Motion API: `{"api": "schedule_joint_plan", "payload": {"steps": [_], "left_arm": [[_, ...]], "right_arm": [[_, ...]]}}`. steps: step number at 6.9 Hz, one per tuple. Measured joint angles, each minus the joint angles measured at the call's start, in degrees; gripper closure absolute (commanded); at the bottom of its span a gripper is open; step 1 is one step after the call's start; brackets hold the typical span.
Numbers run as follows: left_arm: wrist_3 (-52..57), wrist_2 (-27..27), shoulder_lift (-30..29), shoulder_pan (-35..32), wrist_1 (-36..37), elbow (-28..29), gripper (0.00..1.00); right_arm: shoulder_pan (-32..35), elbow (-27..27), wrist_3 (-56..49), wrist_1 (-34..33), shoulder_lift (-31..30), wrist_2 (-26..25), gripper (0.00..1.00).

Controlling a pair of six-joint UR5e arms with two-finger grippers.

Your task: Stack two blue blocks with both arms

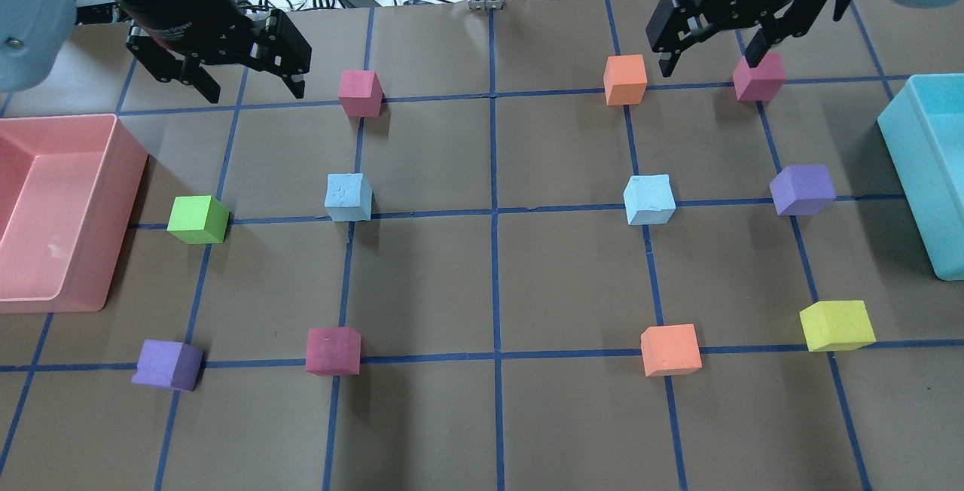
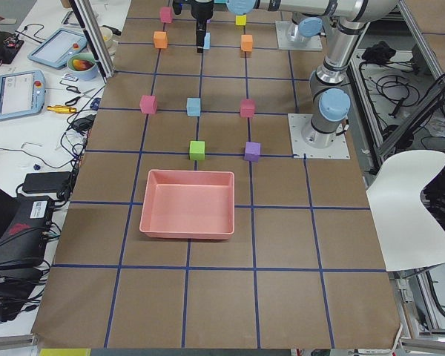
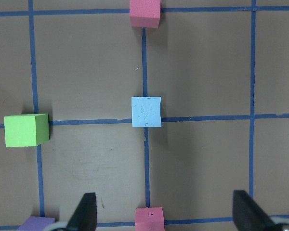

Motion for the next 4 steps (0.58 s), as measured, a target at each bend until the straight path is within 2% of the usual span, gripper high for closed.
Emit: {"api": "schedule_joint_plan", "payload": {"steps": [4], "left_arm": [[0.0,-0.12,0.0,-0.05,0.04,-0.06,0.0]], "right_arm": [[0.0,-0.06,2.41,0.41,0.15,-0.01,0.0]]}}
